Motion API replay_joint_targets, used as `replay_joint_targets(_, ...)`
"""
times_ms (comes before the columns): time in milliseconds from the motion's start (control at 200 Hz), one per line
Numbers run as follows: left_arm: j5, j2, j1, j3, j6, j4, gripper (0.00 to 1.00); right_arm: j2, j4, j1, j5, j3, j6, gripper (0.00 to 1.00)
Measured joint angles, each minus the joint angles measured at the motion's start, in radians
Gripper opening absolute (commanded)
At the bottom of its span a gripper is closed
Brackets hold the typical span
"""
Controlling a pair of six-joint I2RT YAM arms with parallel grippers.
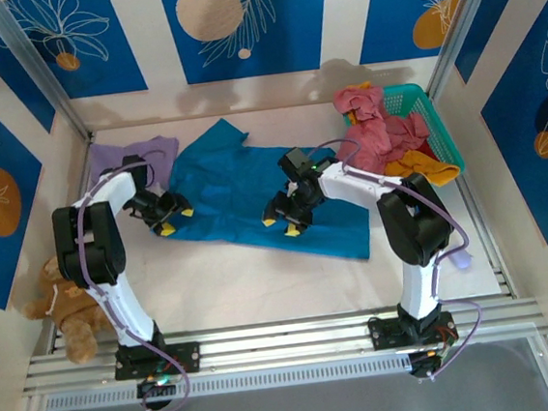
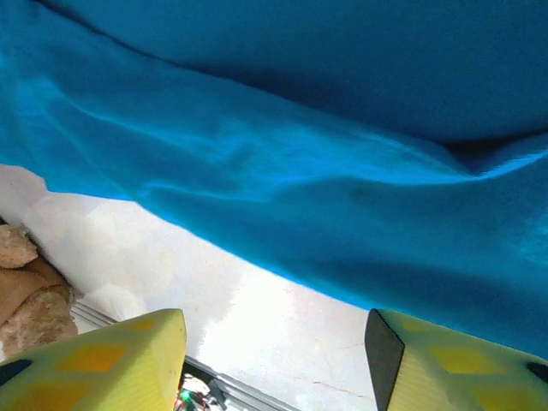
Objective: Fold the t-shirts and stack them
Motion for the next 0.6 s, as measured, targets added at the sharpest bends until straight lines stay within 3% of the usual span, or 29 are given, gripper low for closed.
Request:
replay_joint_targets(95,-0.015,0.000,0.000,-0.035,-0.003,0.038,0.83,0.009,0.023,0.000,-0.011,-0.050,0.000,0.58)
replay_joint_targets(390,-0.036,-0.088,-0.003,-0.160,-0.005,0.132,0.82,-0.008,0.021,-0.001,-0.067,-0.179,-0.027,0.56)
replay_joint_targets(600,-0.103,-0.221,-0.024,-0.289,-0.023,0.091,0.83,-0.096,-0.024,-0.008,-0.071,-0.256,-0.060,0.56)
